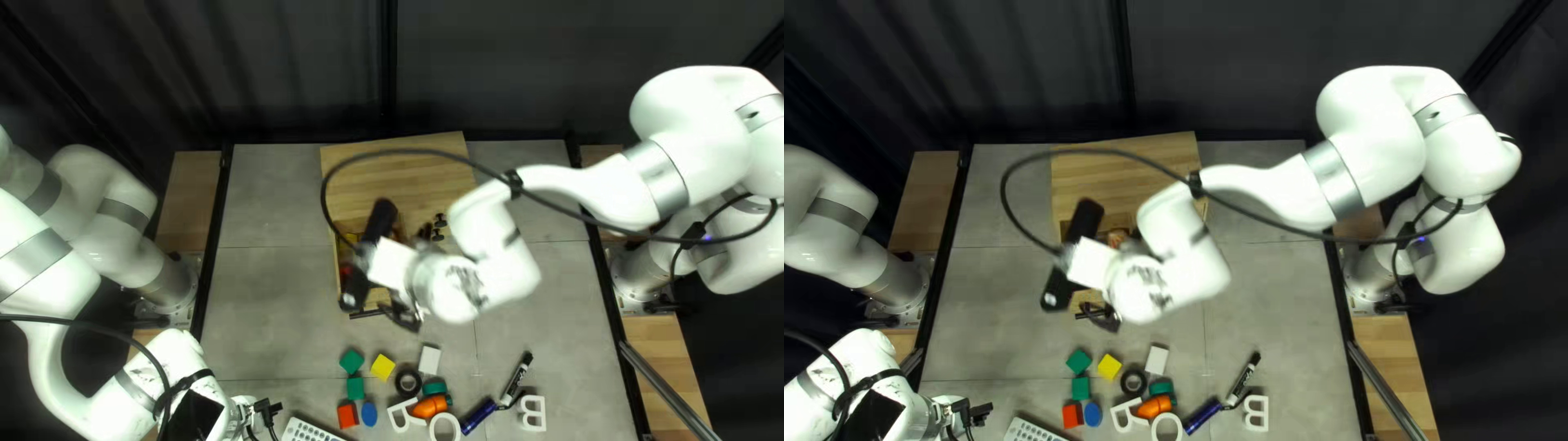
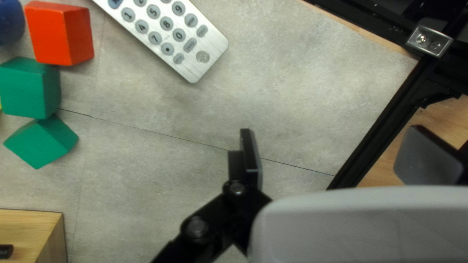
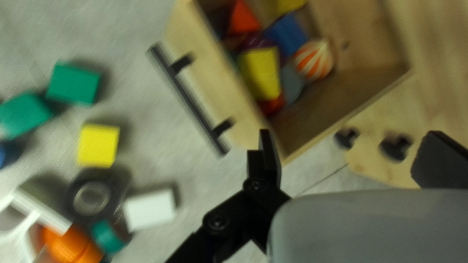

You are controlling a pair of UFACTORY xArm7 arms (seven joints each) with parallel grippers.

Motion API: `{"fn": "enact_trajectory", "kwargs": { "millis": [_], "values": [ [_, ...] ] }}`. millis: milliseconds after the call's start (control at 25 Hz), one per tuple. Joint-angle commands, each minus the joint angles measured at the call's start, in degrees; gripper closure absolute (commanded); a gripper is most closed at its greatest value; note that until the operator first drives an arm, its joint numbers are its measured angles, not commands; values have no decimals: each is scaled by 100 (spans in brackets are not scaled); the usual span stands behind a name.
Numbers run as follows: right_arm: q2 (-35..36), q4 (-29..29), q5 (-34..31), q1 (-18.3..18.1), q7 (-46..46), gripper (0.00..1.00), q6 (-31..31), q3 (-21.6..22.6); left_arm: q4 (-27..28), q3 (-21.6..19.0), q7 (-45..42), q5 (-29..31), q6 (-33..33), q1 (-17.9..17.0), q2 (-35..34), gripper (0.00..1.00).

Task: Open drawers and place objects into drawer and close

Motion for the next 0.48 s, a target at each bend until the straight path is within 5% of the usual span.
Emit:
{"fn": "enact_trajectory", "kwargs": {
  "millis": [40,320,480],
  "values": [
    [-284,-776,322,122,-1491,0,-217,492,0,0,0,0,0,0,0,0],
    [-326,-1082,692,16,-3222,0,-549,741,0,0,0,0,0,0,0,0],
    [-201,-956,683,25,-2979,0,-429,664,0,0,0,0,0,0,0,0]
  ]
}}
